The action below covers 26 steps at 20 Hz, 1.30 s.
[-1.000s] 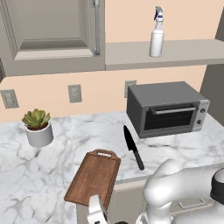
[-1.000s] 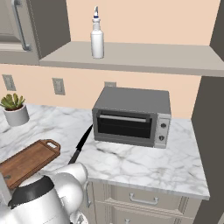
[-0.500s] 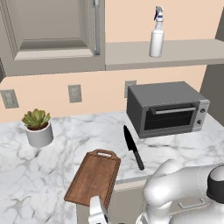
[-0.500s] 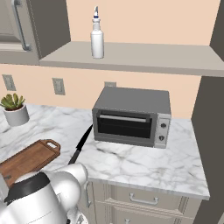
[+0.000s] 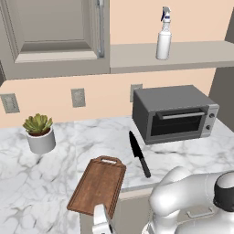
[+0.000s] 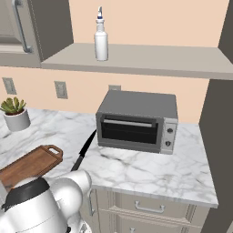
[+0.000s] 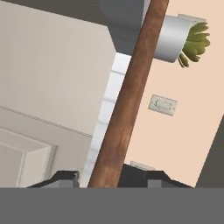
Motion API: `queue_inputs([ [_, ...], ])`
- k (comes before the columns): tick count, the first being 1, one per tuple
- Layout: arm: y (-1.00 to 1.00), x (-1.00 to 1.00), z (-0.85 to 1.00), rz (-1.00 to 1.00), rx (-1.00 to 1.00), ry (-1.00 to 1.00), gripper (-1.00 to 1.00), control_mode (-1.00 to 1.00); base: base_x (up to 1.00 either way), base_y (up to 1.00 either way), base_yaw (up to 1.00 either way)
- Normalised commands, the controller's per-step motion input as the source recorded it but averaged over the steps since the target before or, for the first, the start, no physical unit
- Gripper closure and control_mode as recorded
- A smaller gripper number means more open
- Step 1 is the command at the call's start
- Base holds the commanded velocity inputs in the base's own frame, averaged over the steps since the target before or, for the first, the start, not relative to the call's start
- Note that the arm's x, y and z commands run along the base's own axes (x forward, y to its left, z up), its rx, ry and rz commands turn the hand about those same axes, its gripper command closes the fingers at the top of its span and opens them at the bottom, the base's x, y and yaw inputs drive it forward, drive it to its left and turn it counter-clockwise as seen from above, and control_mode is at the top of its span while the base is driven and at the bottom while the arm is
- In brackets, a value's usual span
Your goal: Move the cutting board and knife to the sink. Then move spray from the shelves to the counter.
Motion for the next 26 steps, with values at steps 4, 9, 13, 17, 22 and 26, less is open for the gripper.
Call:
queue_inputs([
  [4, 0.00, 0.00, 0.23, 0.00, 0.04, -0.08, 1.00, -1.00, 0.00, 0.00, 0.00],
  [9, 0.00, -0.02, 0.31, 0.00, 0.10, -0.07, 1.00, -1.00, 0.00, 0.00, 0.00],
  [13, 0.00, -0.11, 0.36, 0.00, 0.06, -0.12, 1.00, -1.00, 0.00, 0.00, 0.00],
  [17, -0.02, -0.15, 0.42, 0.00, 0.05, -0.12, 1.00, -1.00, 0.00, 0.00, 0.00],
  [22, -0.08, -0.25, 0.44, 0.00, 0.08, -0.04, 1.00, -1.00, 0.00, 0.00, 0.00],
  [26, -0.07, -0.17, 0.46, 0.00, 0.08, 0.00, 1.00, -1.00, 0.00, 0.00, 0.00],
])
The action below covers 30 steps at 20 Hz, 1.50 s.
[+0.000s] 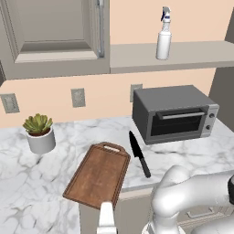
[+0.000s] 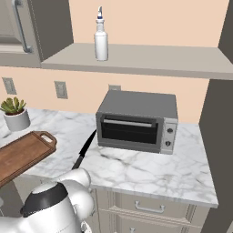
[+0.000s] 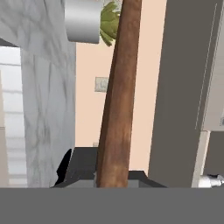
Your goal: Move the cutting board and knife to the sink. Then move spray from the shelves to the counter.
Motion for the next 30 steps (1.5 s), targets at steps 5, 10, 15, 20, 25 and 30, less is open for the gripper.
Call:
queue_inputs([
  [5, -0.05, -0.16, 0.50, 0.00, 0.11, 0.00, 1.00, -1.00, 0.00, 0.00, 0.00],
  [10, -0.13, -0.12, 0.51, -0.01, 0.11, 0.00, 1.00, -1.00, 0.00, 0.00, 0.00],
  [15, -0.18, -0.12, 0.44, -0.04, 0.06, 0.00, 1.00, -1.00, 0.00, 0.00, 0.00],
  [20, -0.20, -0.12, 0.40, -0.14, 0.00, -0.07, 1.00, -1.00, 0.00, 0.00, 0.00],
  [25, -0.24, -0.10, 0.39, -0.18, 0.00, -0.02, 1.00, -1.00, 0.00, 0.00, 0.00],
  [30, -0.21, -0.09, 0.37, -0.12, 0.00, 0.00, 1.00, -1.00, 0.00, 0.00, 0.00],
])
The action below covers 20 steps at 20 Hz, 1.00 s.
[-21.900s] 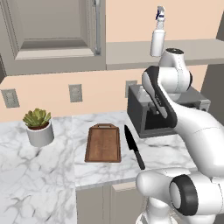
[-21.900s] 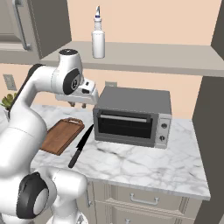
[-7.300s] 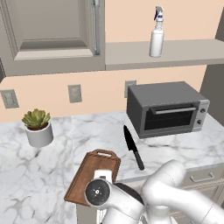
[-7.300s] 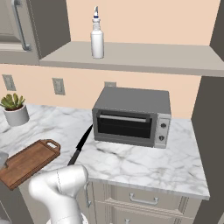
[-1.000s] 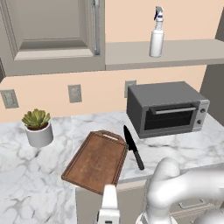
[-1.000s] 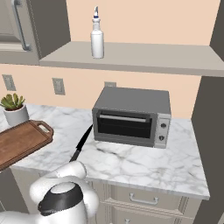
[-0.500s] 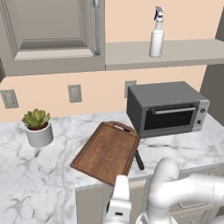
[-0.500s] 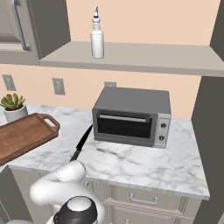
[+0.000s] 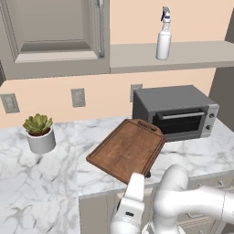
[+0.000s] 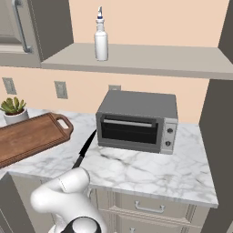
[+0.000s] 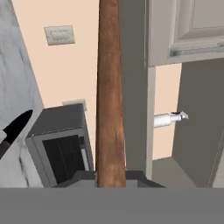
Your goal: Move the cutting board and knife to the sink. Then move spray from the shelves to the counter.
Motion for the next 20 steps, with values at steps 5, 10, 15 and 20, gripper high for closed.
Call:
queue_inputs([
  [5, -0.27, -0.02, 0.30, -0.03, 0.01, 0.00, 1.00, -1.00, 0.00, 0.00, 0.00],
  [10, -0.30, 0.00, 0.18, 0.00, 0.03, 0.00, 1.00, -1.00, 0.00, 0.00, 0.00],
  [15, -0.28, 0.01, 0.07, -0.03, 0.01, 0.00, 1.00, -1.00, 0.00, 0.00, 0.00],
  [20, -0.27, 0.03, 0.01, -0.06, 0.00, 0.00, 1.00, -1.00, 0.00, 0.00, 0.00],
])
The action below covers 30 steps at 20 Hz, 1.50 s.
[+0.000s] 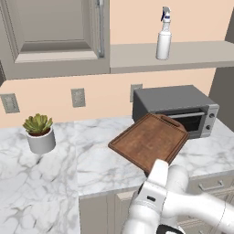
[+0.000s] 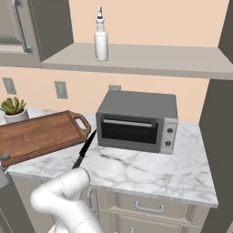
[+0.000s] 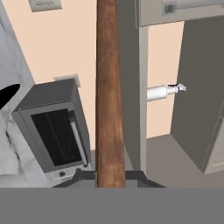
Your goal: Move the cutting board and knife to the sink. Then move spray from the shelves to the counter.
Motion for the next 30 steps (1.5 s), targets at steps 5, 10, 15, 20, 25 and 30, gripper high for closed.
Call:
queue_inputs([
  [5, -0.06, 0.00, 0.00, -0.01, 0.01, 0.00, 1.00, -1.00, 0.00, 0.00, 0.00],
  [10, 0.00, 0.00, 0.00, 0.00, 0.00, 0.00, 1.00, -1.00, 0.00, 0.00, 0.00],
  [15, 0.00, 0.00, 0.00, 0.00, 0.00, 0.00, 1.00, 1.00, -0.02, 0.00, 0.00],
  [20, 0.00, 0.00, 0.00, 0.00, 0.00, 0.00, 1.00, 1.00, -0.44, -0.03, -0.01],
  [25, 0.00, 0.00, 0.00, 0.00, 0.00, 0.00, 1.00, 1.00, -0.46, -0.06, -0.01],
  [30, 0.00, 0.00, 0.00, 0.00, 0.00, 0.00, 1.00, 1.00, -0.20, -0.10, -0.40],
])
